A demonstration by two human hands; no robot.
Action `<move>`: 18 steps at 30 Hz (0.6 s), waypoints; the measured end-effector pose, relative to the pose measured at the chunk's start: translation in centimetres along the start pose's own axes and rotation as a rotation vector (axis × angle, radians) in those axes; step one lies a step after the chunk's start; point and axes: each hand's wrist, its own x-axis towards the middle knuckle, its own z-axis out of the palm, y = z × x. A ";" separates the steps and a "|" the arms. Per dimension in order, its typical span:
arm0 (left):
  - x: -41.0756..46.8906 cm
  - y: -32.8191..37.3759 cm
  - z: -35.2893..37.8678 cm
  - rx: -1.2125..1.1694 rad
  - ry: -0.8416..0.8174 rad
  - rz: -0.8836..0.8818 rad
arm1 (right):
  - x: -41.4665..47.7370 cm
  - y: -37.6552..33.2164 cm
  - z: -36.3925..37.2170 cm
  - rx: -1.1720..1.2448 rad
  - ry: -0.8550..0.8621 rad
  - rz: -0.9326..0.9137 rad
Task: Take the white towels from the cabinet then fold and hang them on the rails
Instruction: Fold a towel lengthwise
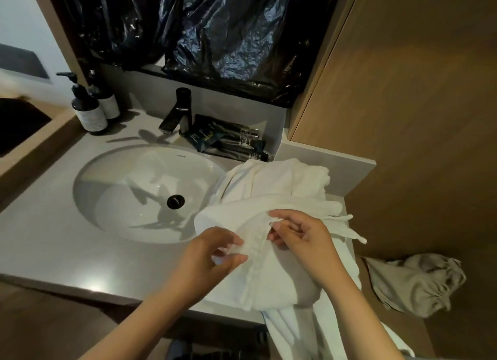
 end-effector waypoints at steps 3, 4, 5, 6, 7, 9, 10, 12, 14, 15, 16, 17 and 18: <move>0.0 0.2 0.6 0.054 0.081 0.082 | 0.5 -0.3 0.0 0.009 -0.007 0.002; 0.0 0.3 0.9 0.071 0.111 0.093 | 0.6 -0.4 -0.1 -0.002 -0.010 -0.004; 0.0 0.4 1.2 0.082 0.132 0.094 | 0.7 -0.4 -0.1 -0.026 -0.010 -0.016; 0.1 0.6 1.6 0.097 0.144 0.076 | 0.8 -0.4 -0.2 -0.057 -0.008 -0.030; 0.2 0.7 2.0 0.126 0.146 0.046 | 0.9 -0.4 -0.3 -0.086 -0.006 -0.042; 0.3 1.0 2.8 0.215 0.134 -0.004 | 1.0 -0.4 -0.4 -0.119 -0.007 -0.056; 0.5 1.1 3.2 0.250 0.135 -0.004 | 1.0 -0.3 -0.4 -0.126 -0.010 -0.062; 0.8 1.2 3.6 0.298 0.149 0.007 | 0.9 -0.2 -0.7 -0.138 -0.017 -0.076; 1.0 1.4 3.9 0.321 0.160 0.005 | 1.0 -0.1 -1.1 -0.147 -0.018 -0.084; 1.0 1.5 3.9 0.318 0.161 0.001 | 1.1 0.0 -1.4 -0.149 -0.019 -0.087; 1.0 1.6 3.9 0.311 0.163 0.003 | 1.1 0.0 -1.6 -0.149 -0.021 -0.090; 1.0 1.6 3.9 0.304 0.164 0.007 | 1.2 0.1 -1.8 -0.148 -0.020 -0.092; 1.0 1.7 3.7 0.299 0.163 0.007 | 1.3 0.1 -1.9 -0.152 -0.017 -0.094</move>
